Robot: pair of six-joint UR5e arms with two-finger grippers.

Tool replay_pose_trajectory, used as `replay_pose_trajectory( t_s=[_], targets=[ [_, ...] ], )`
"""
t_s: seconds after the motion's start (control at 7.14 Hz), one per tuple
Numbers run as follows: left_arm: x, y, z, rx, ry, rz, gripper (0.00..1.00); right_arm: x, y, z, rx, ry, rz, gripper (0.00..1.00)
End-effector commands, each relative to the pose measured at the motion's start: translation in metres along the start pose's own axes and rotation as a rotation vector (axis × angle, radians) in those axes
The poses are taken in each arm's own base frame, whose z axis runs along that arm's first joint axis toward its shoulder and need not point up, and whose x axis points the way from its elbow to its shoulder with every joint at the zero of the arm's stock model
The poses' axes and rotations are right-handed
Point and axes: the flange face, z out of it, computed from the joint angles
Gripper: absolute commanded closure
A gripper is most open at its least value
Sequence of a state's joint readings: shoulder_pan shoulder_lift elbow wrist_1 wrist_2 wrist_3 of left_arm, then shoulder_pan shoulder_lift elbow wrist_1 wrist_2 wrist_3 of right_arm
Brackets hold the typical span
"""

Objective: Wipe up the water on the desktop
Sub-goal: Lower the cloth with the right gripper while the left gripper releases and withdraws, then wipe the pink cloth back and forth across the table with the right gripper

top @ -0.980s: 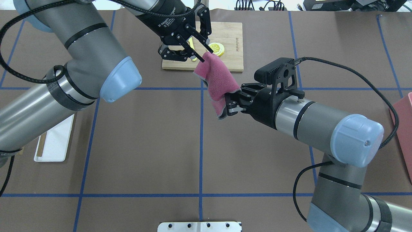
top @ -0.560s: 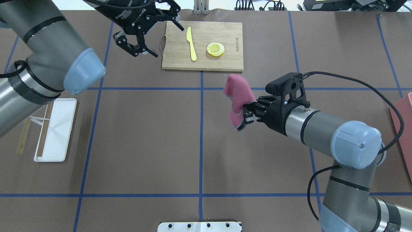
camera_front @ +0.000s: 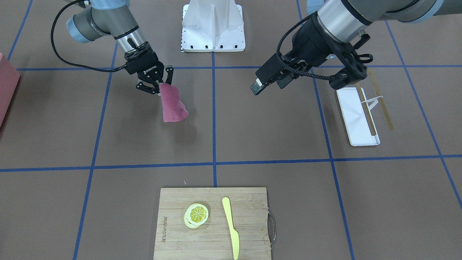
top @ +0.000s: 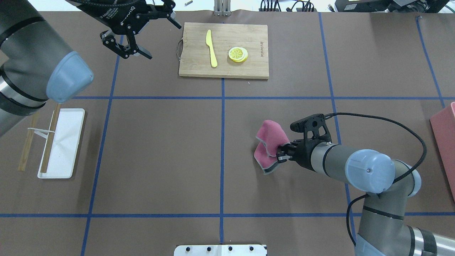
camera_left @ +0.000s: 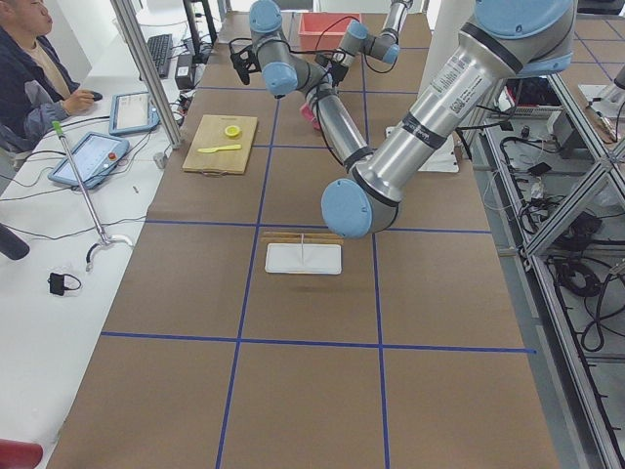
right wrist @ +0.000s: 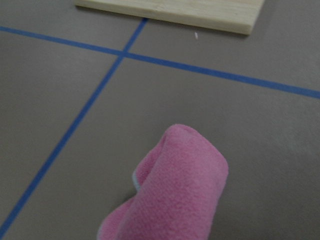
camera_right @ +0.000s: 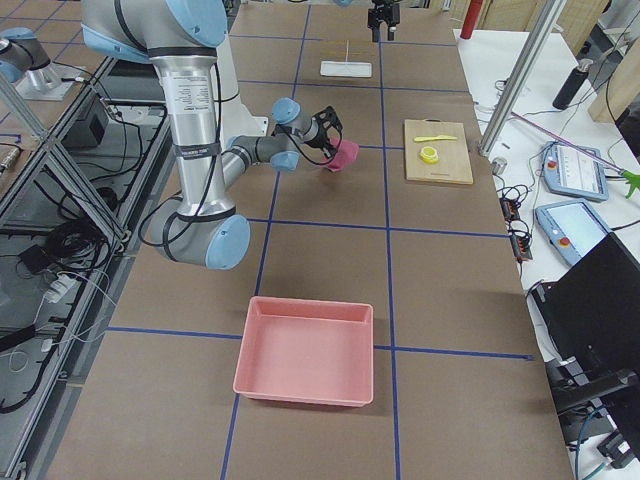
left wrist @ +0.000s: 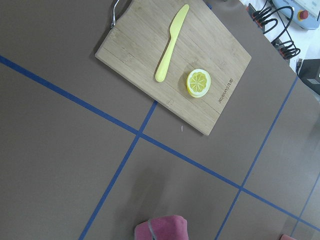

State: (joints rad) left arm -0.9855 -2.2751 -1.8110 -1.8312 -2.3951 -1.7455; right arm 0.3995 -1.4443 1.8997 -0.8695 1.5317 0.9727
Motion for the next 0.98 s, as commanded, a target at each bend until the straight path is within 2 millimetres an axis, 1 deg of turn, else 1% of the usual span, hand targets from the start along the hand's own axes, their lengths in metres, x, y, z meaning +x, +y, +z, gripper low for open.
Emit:
replay_pose_trajectory(
  t_s=[0.0, 0.14, 0.28, 0.42, 0.56, 0.7, 0.84],
  targets=[
    [-0.004, 0.002, -0.004, 0.005, 0.004, 0.001, 0.02, 0.091, 0.001, -0.018, -0.195, 0.009, 0.077, 1.00],
    [-0.004, 0.001, -0.003, 0.007, 0.003, 0.000, 0.02, 0.140, 0.007, -0.038, -0.253, 0.031, 0.109, 1.00],
    [-0.004, 0.002, -0.003, 0.005, 0.004, 0.002, 0.02, 0.174, 0.021, -0.052, -0.296, 0.048, 0.053, 1.00],
    [-0.004, 0.002, -0.002, 0.007, 0.005, -0.001, 0.02, 0.198, 0.021, -0.068, -0.334, 0.029, 0.067, 1.00],
    [-0.006, 0.002, -0.003, 0.007, 0.006, 0.000, 0.02, 0.223, 0.026, -0.084, -0.362, 0.031, 0.103, 1.00],
    [-0.008, 0.004, -0.002, 0.004, 0.007, 0.010, 0.02, 0.229, 0.035, -0.086, -0.381, 0.038, 0.092, 1.00],
    [-0.010, 0.004, -0.002, 0.000, 0.021, 0.027, 0.02, 0.214, 0.037, -0.077, -0.389, 0.029, 0.081, 1.00]
  ],
)
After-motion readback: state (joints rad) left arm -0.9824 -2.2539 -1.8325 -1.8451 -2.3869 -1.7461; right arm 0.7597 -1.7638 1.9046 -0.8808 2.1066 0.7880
